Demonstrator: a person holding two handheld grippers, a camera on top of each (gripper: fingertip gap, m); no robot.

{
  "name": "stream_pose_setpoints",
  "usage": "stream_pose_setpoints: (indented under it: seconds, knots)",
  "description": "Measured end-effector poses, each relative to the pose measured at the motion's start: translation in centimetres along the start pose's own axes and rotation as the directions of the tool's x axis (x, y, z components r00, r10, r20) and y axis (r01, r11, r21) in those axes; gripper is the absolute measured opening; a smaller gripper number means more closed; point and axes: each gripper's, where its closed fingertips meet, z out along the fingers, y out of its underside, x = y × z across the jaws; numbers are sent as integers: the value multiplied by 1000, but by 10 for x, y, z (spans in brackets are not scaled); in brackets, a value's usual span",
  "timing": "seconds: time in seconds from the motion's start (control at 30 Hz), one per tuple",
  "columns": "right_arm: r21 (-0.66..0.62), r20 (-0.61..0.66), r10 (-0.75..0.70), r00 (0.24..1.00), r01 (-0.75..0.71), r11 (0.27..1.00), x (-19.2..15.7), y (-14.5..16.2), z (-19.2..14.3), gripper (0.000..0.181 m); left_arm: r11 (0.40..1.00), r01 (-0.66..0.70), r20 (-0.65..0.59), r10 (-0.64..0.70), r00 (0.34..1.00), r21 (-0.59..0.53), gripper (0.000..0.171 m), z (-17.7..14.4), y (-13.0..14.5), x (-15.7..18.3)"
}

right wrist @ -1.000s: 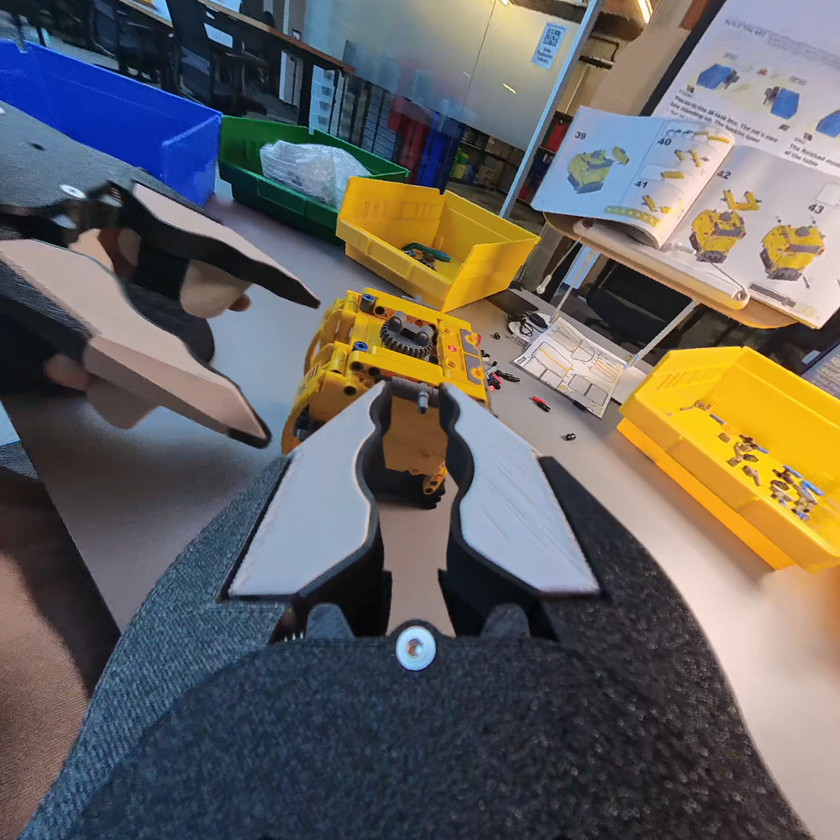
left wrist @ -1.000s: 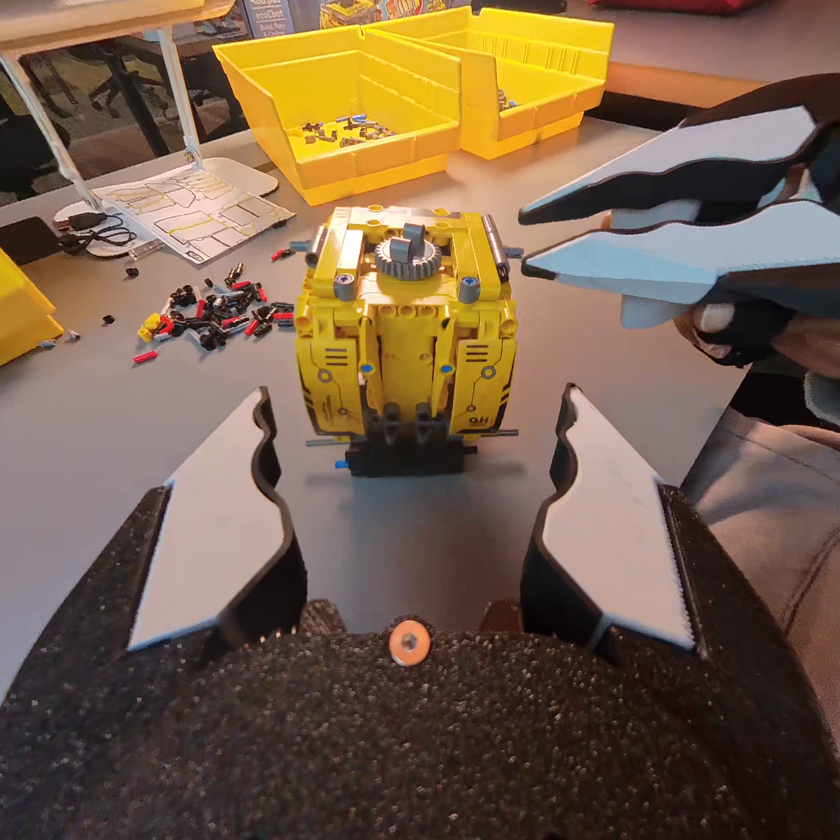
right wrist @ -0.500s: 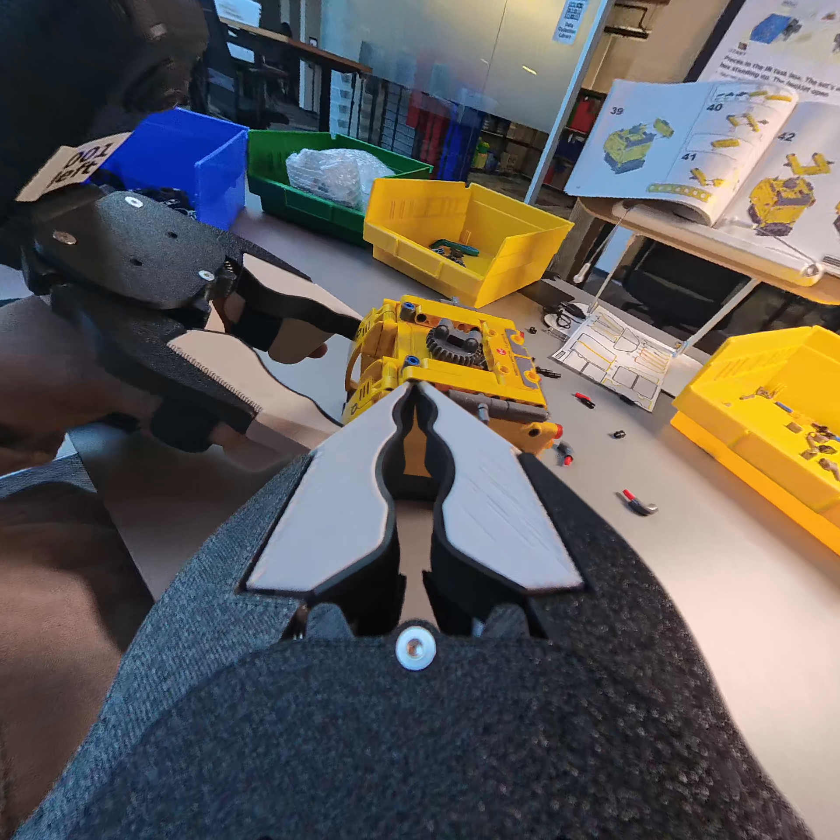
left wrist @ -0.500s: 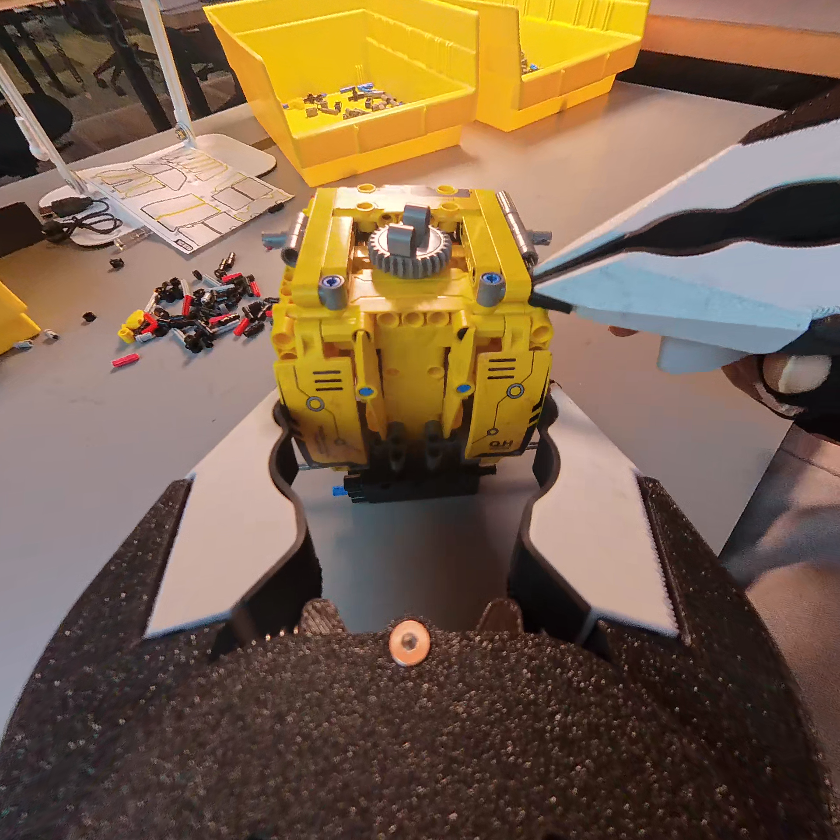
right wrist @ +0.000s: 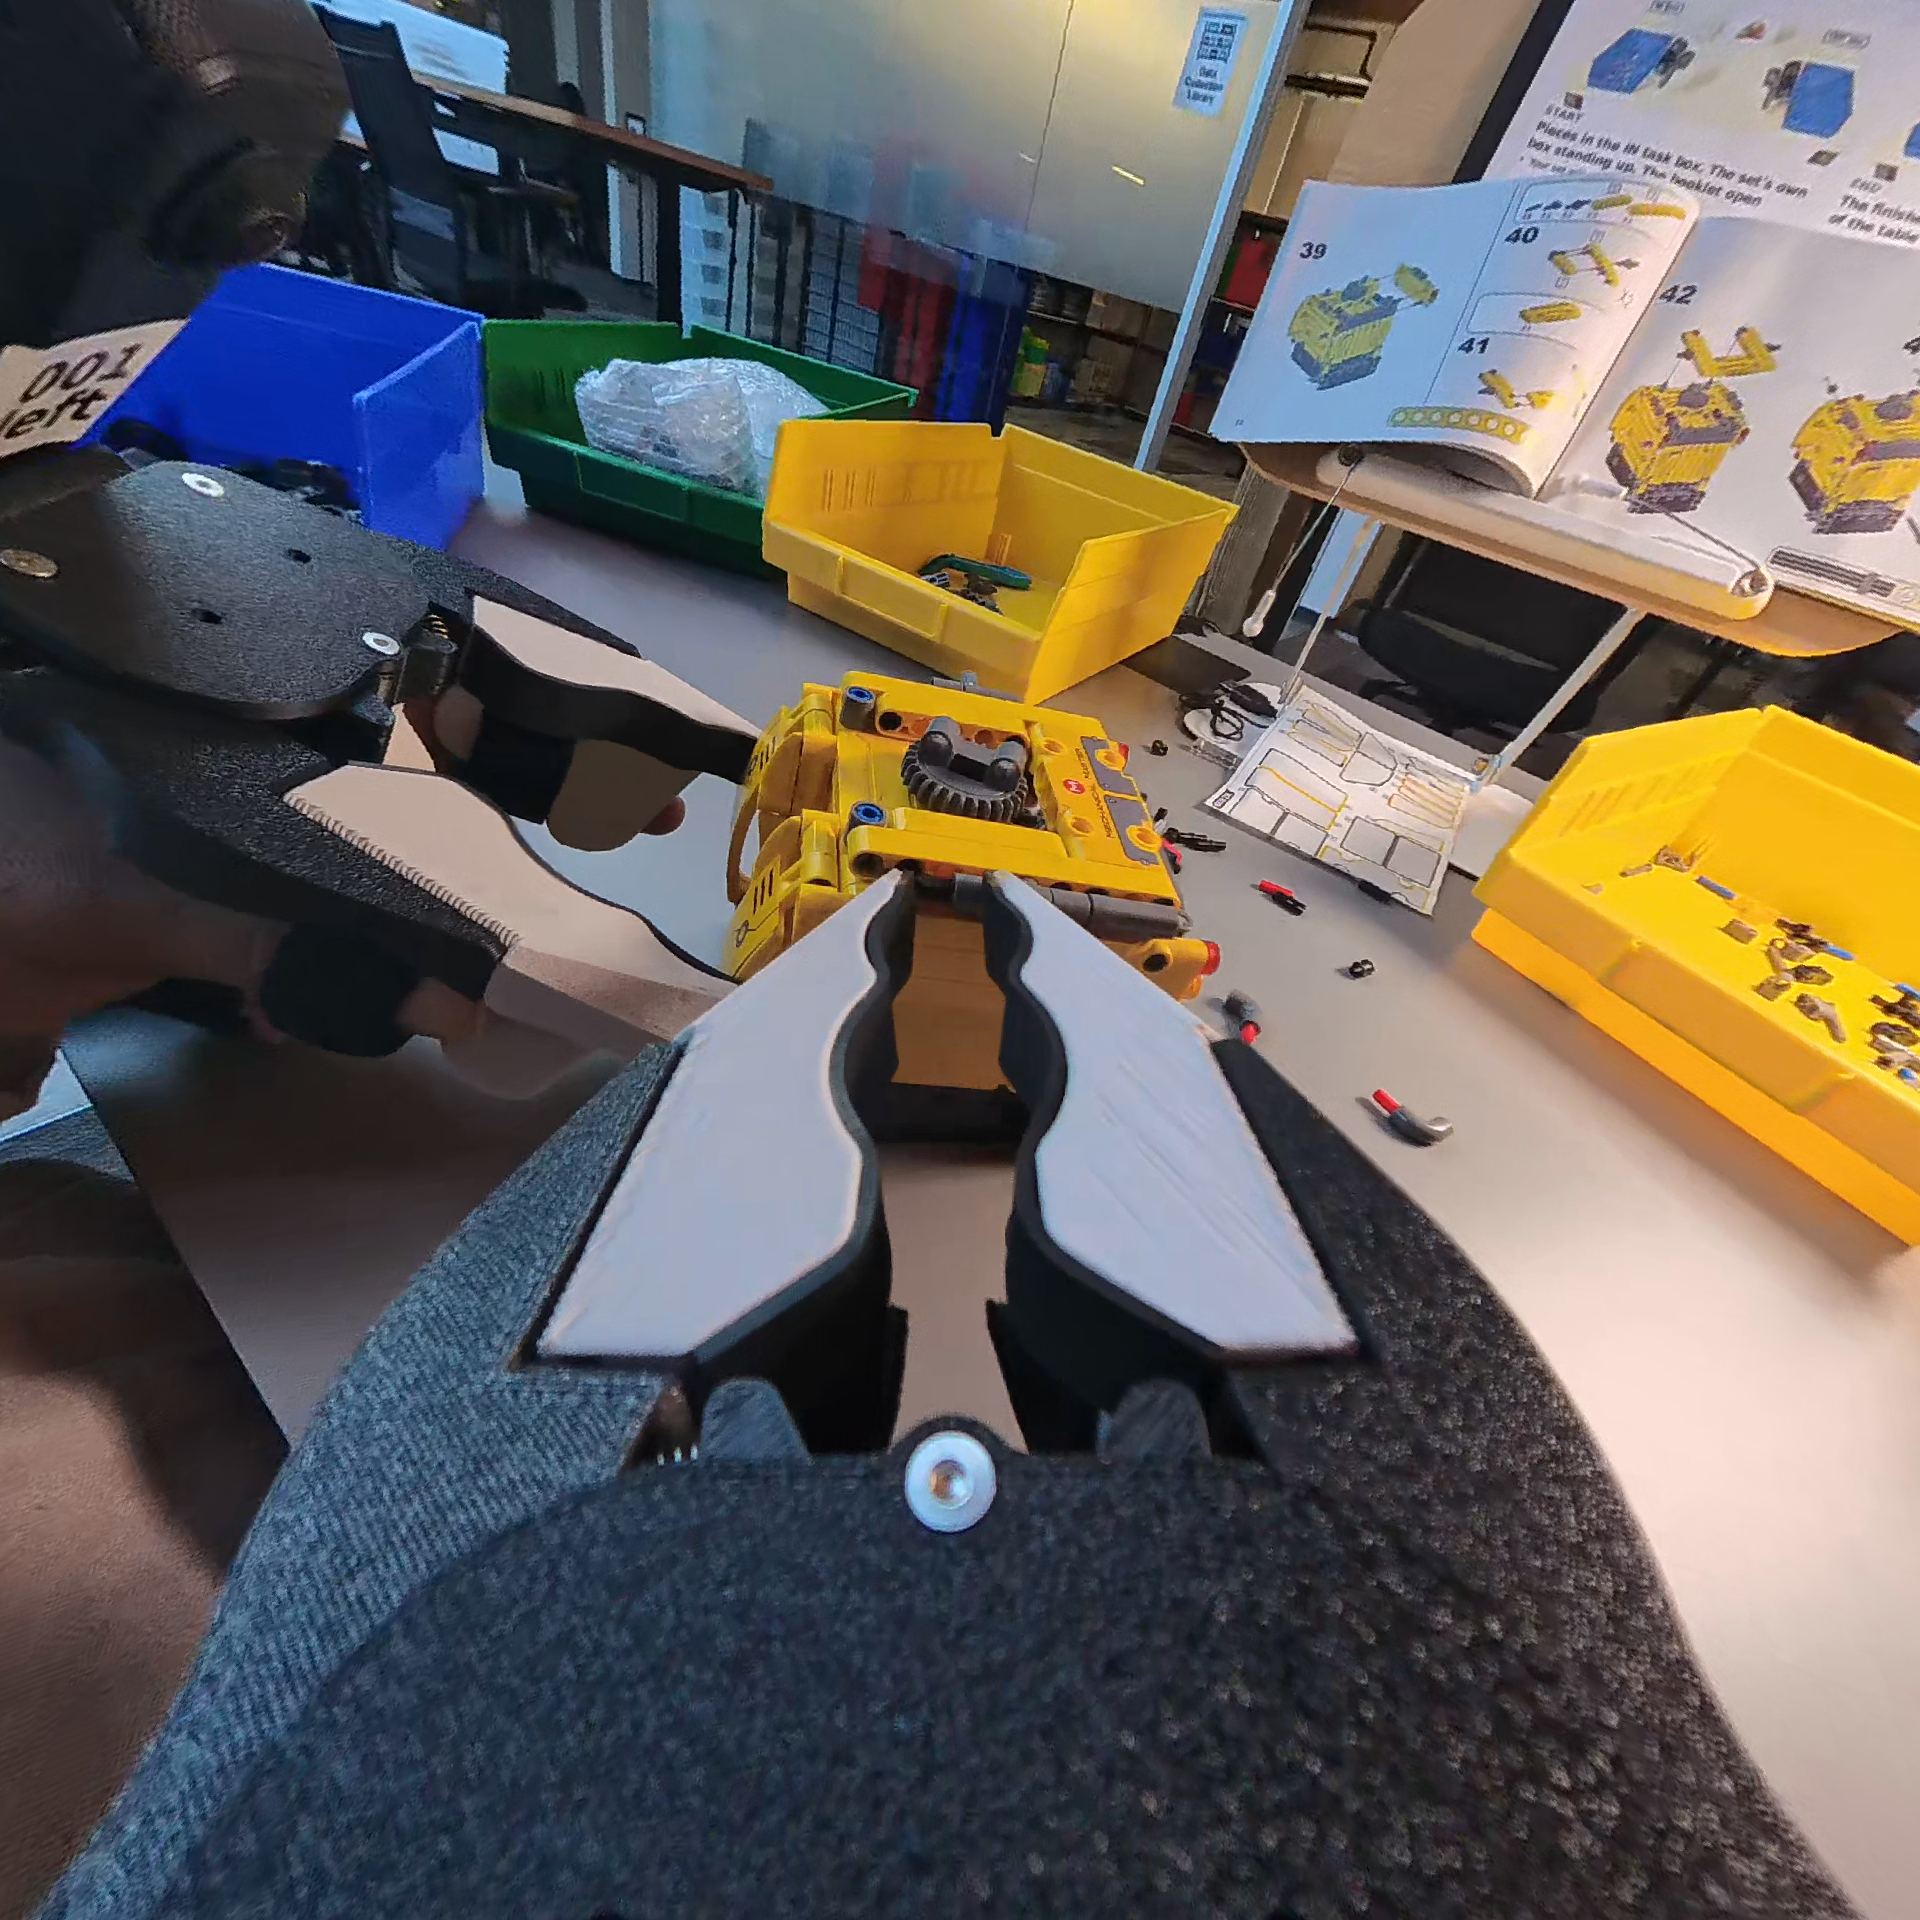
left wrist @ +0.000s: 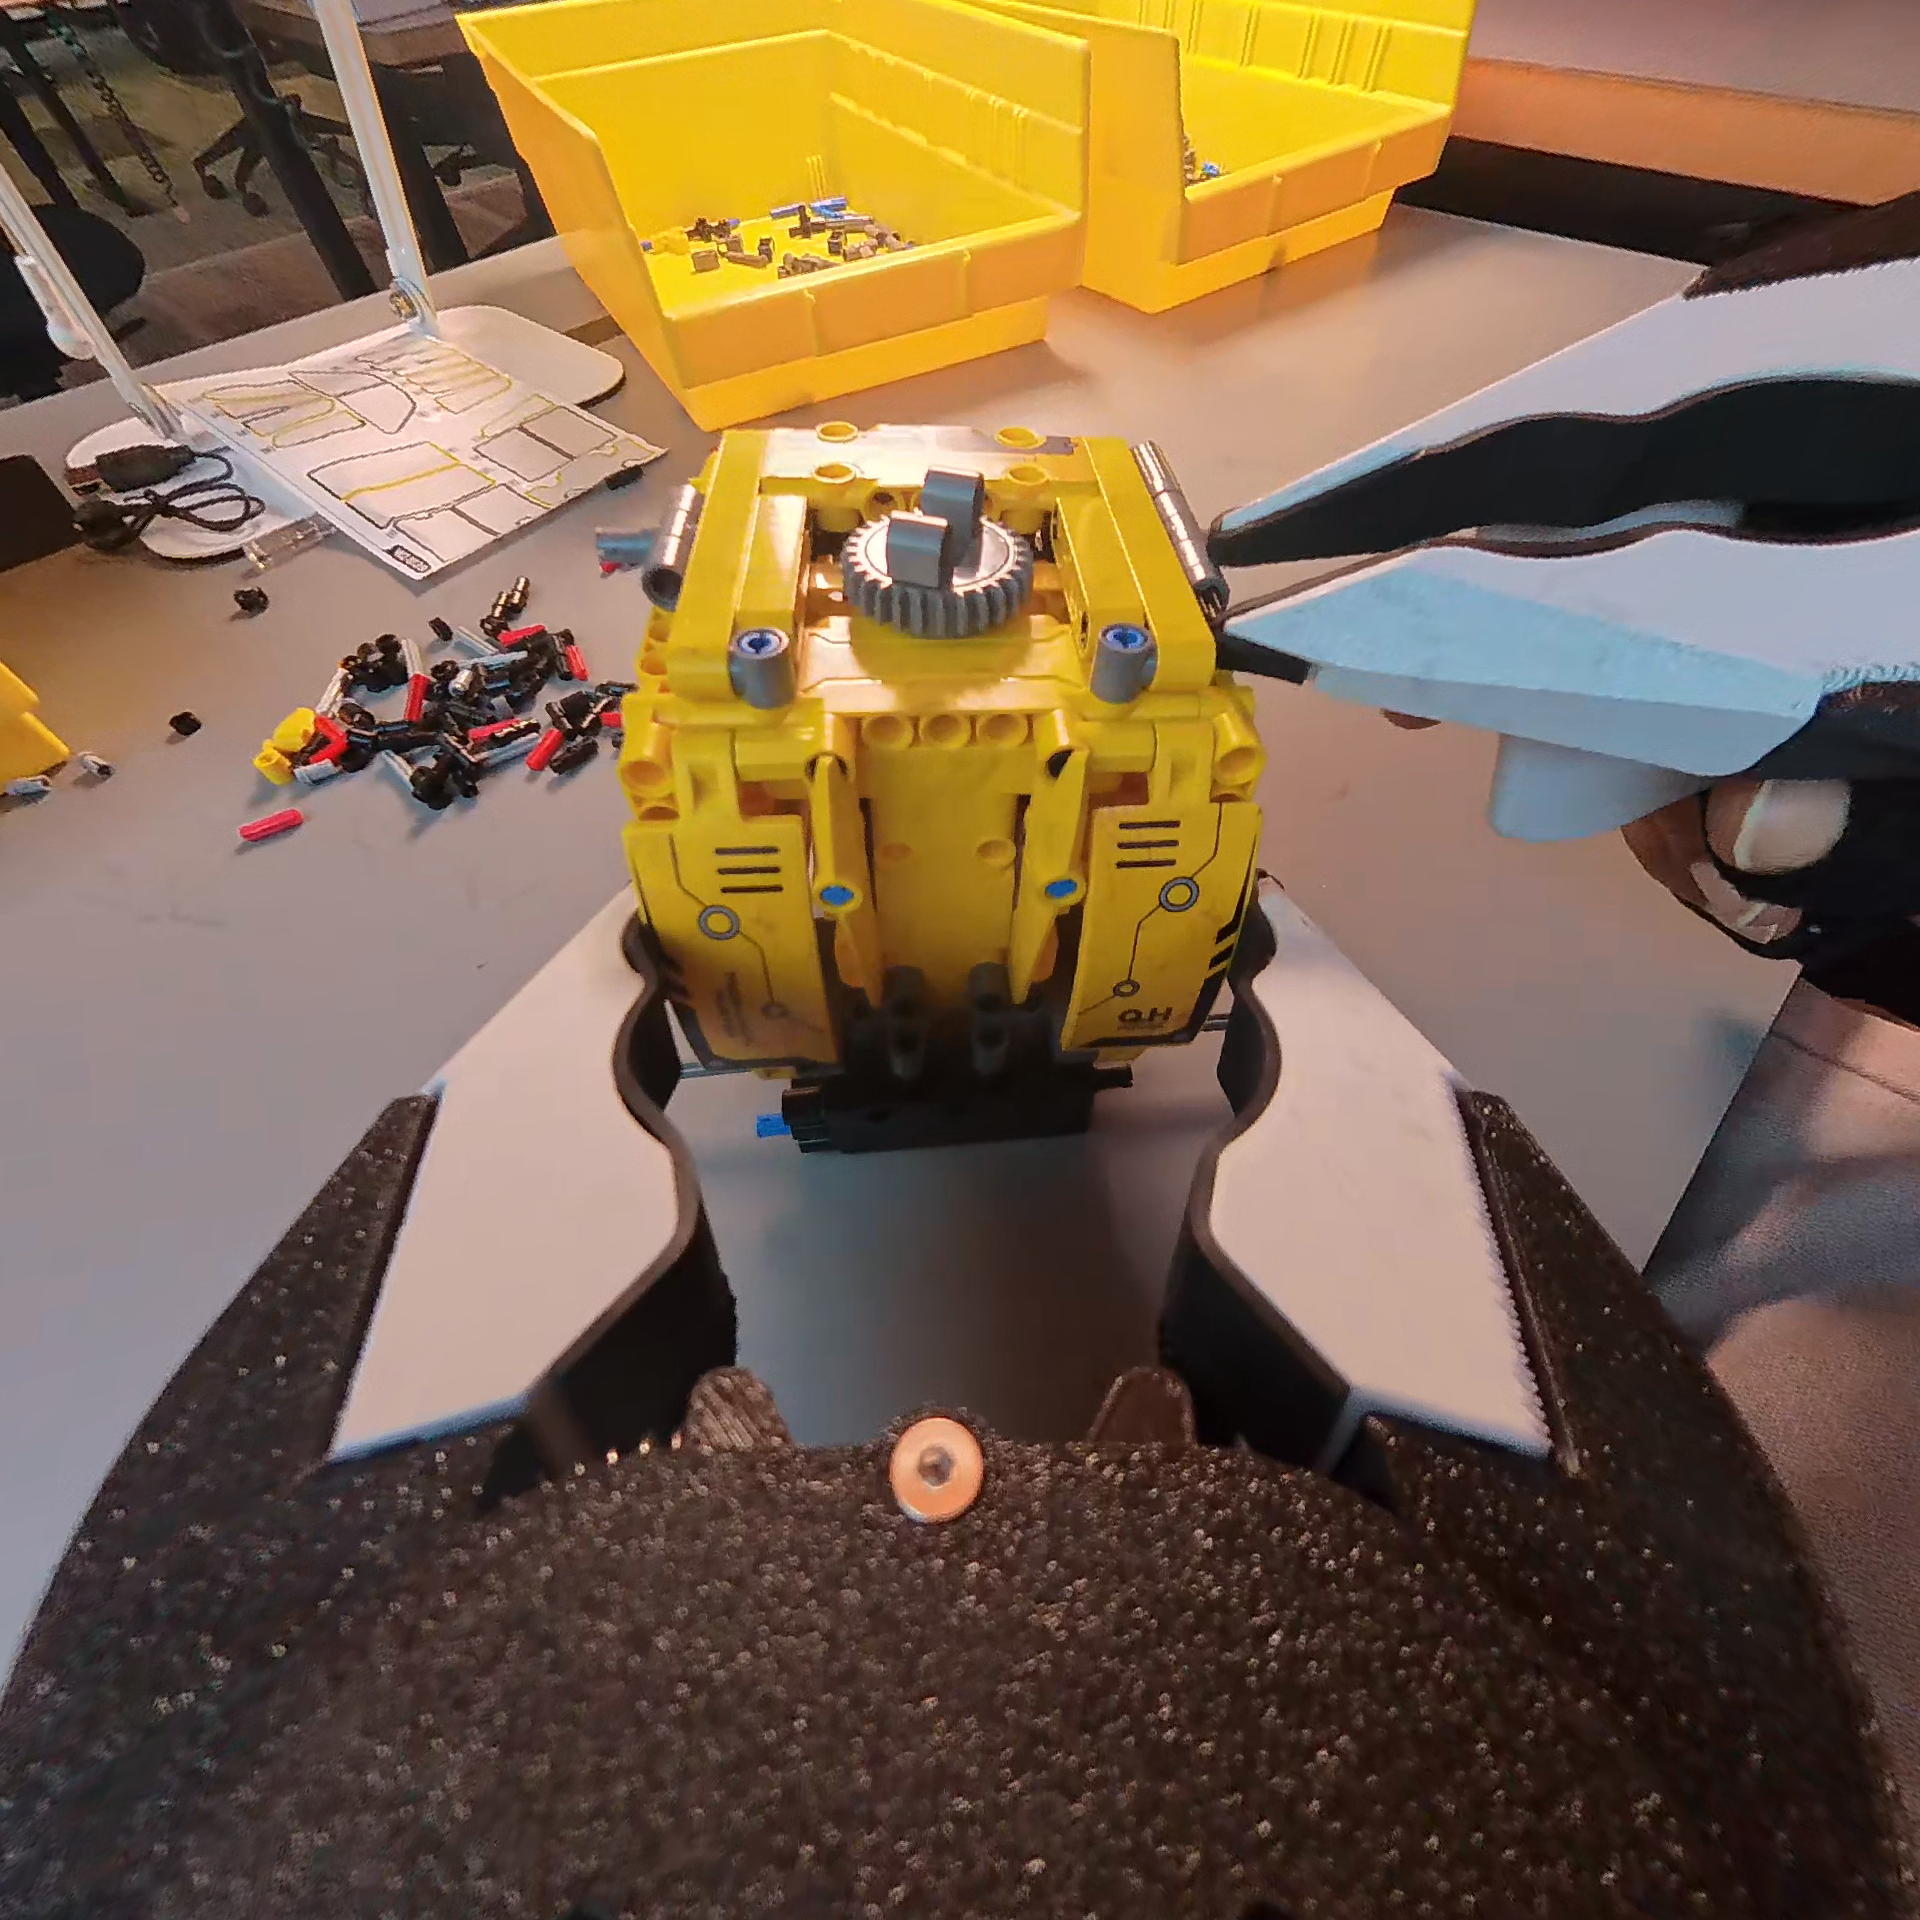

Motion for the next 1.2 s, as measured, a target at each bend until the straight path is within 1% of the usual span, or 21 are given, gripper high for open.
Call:
stream_pose_setpoints:
  seconds: [0.3, 0.37, 0.4, 0.43, 0.47, 0.53, 0.6, 0.67, 0.7, 0.73, 0.8, 0.9, 0.97, 1.03, 1.13, 1.2]
  knots:
    - [18, 2, -49, 999, 49, 999, -5, -1, -2, 6, 1000, 6, -45, -7, 999, -4, 108, 3, 0, 2]
    - [25, 22, -15, 1000, 14, 1000, -6, -1, -3, 3, 1000, 1, -45, -2, 999, -6, 108, 4, -1, 1]
    - [17, 86, 26, 996, -28, 999, -13, 0, -3, 0, 1000, 1, -50, -1, 999, -4, 107, 5, -1, 1]
    - [23, 113, 80, 990, -83, 996, -15, 0, -3, 0, 1000, -5, -57, 5, 998, -5, 108, 6, -2, 2]
    - [33, 125, 91, 988, -95, 995, -16, 0, -4, 0, 1000, -10, -65, 9, 998, -7, 108, 7, -2, 3]
    - [80, 98, 72, 993, -80, 994, -9, -5, -10, 0, 1000, -16, -75, 15, 997, -10, 108, 9, -3, 3]
    - [136, 91, 86, 992, -98, 986, -2, -15, -20, 2, 1000, -15, -86, 14, 996, -8, 108, 10, -4, 3]
    - [119, 83, 116, 990, -126, 985, 6, -12, -24, 13, 1000, -4, -94, 4, 996, -7, 108, 10, -5, 2]
    - [110, 58, 128, 990, -134, 985, 13, -8, -26, 18, 1000, 6, -90, -5, 996, 11, 110, 8, -8, 1]
    - [111, 23, 138, 990, -140, 984, 20, -5, -29, 20, 999, 14, -68, -10, 998, 50, 116, 4, -15, -3]
    - [117, -23, 161, 987, -157, 981, 31, 0, -36, 24, 992, 13, -22, -11, 1000, 124, 116, -7, -27, -11]
    - [114, -52, 188, 981, -182, 977, 40, 6, -44, 26, 993, -4, 85, -7, 996, 120, 109, -20, -27, -29]
    - [115, -70, 195, 978, -186, 976, 45, 8, -49, 27, 988, -20, 166, -5, 986, 150, 97, -31, -31, -42]
    - [120, -70, 207, 976, -198, 973, 47, 9, -53, 27, 979, -12, 154, -20, 988, 205, 95, -42, -40, -42]
    - [127, -70, 212, 975, -202, 971, 47, 6, -57, 28, 971, 34, 123, -65, 990, 235, 96, -55, -44, -39]
    - [132, -81, 197, 977, -185, 974, 47, 2, -60, 32, 970, 58, 124, -89, 988, 235, 98, -63, -41, -39]
